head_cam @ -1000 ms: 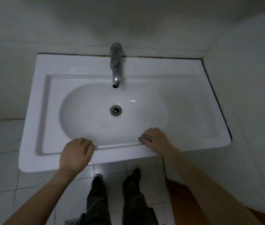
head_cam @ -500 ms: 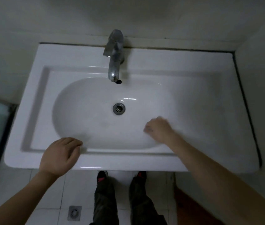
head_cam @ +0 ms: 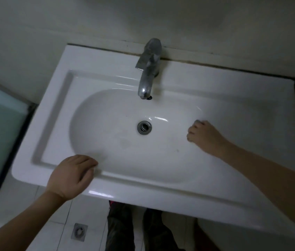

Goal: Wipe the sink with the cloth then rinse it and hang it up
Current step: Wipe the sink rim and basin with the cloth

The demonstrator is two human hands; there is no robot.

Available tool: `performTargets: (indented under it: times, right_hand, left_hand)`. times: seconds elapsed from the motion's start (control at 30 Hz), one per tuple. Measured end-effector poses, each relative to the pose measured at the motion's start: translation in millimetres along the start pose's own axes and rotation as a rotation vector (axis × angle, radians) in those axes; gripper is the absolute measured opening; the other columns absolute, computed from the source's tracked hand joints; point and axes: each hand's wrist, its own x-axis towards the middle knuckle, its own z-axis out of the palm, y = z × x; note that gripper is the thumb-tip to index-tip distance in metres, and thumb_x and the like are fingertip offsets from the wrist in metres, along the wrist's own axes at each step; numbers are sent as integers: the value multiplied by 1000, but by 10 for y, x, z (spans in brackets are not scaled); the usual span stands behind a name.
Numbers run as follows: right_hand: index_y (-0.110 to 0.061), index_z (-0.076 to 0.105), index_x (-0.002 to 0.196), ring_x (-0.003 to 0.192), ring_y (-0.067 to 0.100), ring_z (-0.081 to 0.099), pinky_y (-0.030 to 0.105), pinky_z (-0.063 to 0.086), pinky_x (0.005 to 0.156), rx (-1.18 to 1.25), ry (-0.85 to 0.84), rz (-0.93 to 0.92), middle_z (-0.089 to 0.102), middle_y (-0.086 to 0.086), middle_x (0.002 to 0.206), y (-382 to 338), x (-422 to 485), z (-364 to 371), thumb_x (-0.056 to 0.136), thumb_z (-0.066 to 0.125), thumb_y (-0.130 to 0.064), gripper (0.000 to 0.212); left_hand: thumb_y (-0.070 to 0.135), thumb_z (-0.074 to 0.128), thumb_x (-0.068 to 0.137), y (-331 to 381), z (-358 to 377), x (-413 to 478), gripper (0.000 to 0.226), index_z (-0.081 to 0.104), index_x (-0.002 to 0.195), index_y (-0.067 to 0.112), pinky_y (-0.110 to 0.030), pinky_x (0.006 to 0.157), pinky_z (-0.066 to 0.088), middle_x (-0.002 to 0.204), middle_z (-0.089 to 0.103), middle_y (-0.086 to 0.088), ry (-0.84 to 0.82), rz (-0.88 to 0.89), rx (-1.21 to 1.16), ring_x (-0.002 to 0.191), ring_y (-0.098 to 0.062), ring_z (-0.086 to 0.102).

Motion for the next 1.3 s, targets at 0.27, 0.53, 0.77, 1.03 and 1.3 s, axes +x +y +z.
performTargets:
  times: [0.27,0.53,0.77,1.03,1.3]
  right_hand:
    - [-31,69,96,97,25,62,34,42,88,792,-128,442,69,-5,100,-1414,379,159,83,51,-39,24]
    - [-25,73,91,86,14,65,28,47,78,800,-215,15,72,-6,92,-678,-36,-96,82,71,-29,10]
    - [-29,69,89,94,29,63,40,45,83,482,-91,408,69,-4,96,-707,624,203,81,66,-32,9]
    - [-21,74,104,101,10,65,25,48,95,1394,-253,227,68,-1,102,-1873,463,-557,85,69,-21,20]
    - [-38,72,96,93,-8,61,17,45,82,1137,-275,206,71,-17,96,-1070,-147,-367,78,72,-27,22]
  left_hand:
    - [37,38,90,-34,23,4,46,74,108,15,-31,83,50,106,72,-1,-52,-9,-22,96,-19,66]
    - [37,39,90,-20,-26,5,44,74,107,16,-31,84,49,105,72,-1,-70,-23,-41,97,-19,65]
    - [35,40,89,3,-24,1,44,74,107,15,-32,85,49,105,72,-1,-79,-43,-47,98,-19,65]
    - [33,43,88,16,-50,-14,41,75,107,15,-33,87,50,105,73,-1,-80,-62,-56,99,-20,65]
    - [33,44,86,15,-23,-2,39,76,102,16,-31,84,50,99,72,0,-29,-32,-82,93,-19,65]
